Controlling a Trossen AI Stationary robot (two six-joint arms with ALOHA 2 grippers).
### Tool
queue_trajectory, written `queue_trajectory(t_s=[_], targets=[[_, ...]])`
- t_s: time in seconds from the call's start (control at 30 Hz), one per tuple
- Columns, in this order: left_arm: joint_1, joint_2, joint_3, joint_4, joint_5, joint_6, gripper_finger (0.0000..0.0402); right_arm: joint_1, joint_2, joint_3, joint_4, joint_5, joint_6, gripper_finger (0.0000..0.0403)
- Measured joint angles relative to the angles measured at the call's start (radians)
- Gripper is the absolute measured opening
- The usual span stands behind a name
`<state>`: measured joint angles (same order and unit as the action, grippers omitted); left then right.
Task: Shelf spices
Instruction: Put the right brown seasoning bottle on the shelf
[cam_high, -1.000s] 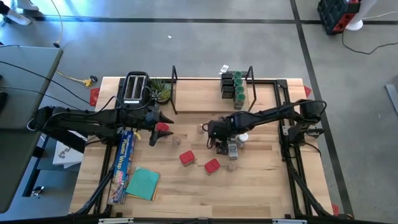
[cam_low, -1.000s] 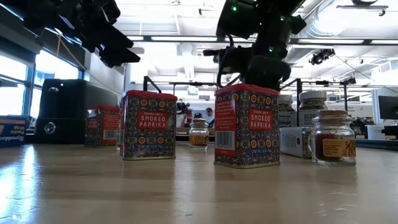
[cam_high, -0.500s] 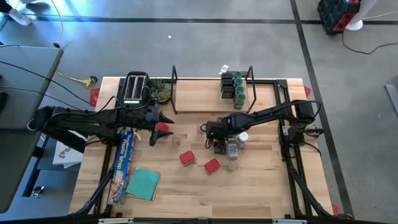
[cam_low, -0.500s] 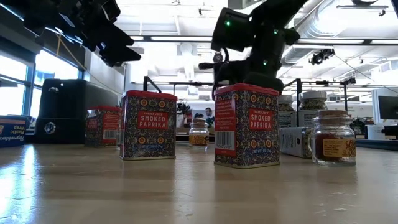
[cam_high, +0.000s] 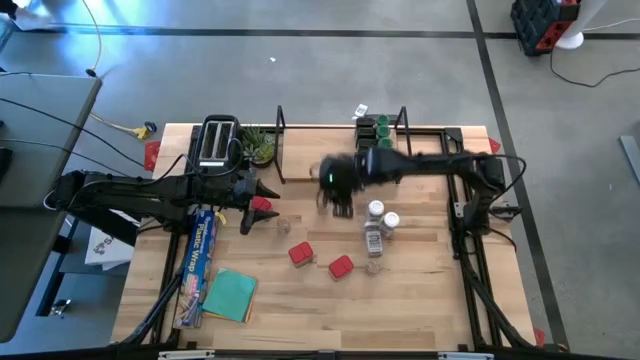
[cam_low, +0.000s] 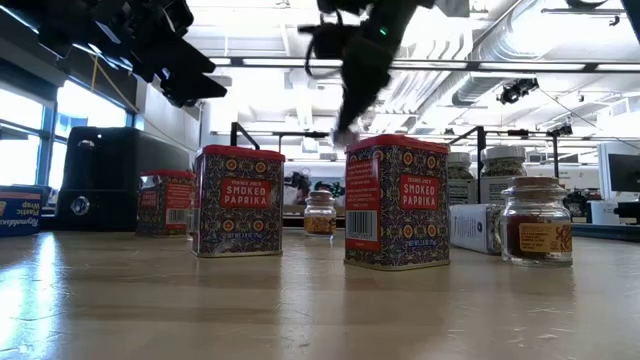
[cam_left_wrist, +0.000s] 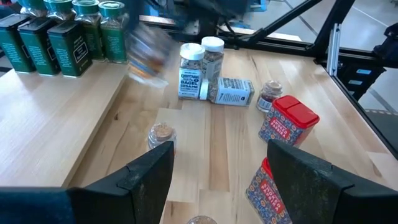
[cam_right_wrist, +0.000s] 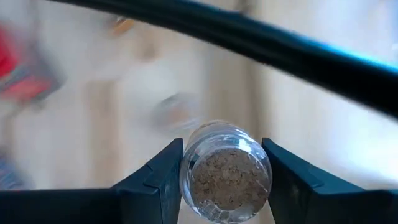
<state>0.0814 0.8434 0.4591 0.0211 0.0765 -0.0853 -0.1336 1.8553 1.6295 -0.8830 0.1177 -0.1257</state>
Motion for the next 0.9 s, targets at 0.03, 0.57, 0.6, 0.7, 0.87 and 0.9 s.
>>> queue_trajectory(t_s=[0.03,0.57,0.6,0.7,0.87,0.9], targets=[[0.0,0.0,0.0,0.0,0.0,0.0,0.0255,-0.033,0.0,0.042,-0.009,0.005,-0.032,0.0166],[0.0,0.0,0.001,0.008,-0.001,0.0,0.0255,-0.493,0.337,0.564,-0.205,-0.183,-0.209,0.0166],[0.0,0.0,0.001,0.008,-0.001,-0.001,0.0255,-0.498,0.368,0.604,-0.234,-0.183,-0.215,0.0166],[0.0,0.0,0.001,0.007,-0.001,-0.004,0.0255,-0.51,0.448,0.708,-0.299,-0.187,-0.218,0.0166],[0.0,0.0,0.001,0.007,-0.001,-0.009,0.0255,-0.519,0.487,0.67,-0.315,-0.178,-0.26,0.0166],[0.0,0.0,0.001,0.007,-0.001,-0.009,0.0255,-0.521,0.486,0.654,-0.312,-0.176,-0.26,0.0166]])
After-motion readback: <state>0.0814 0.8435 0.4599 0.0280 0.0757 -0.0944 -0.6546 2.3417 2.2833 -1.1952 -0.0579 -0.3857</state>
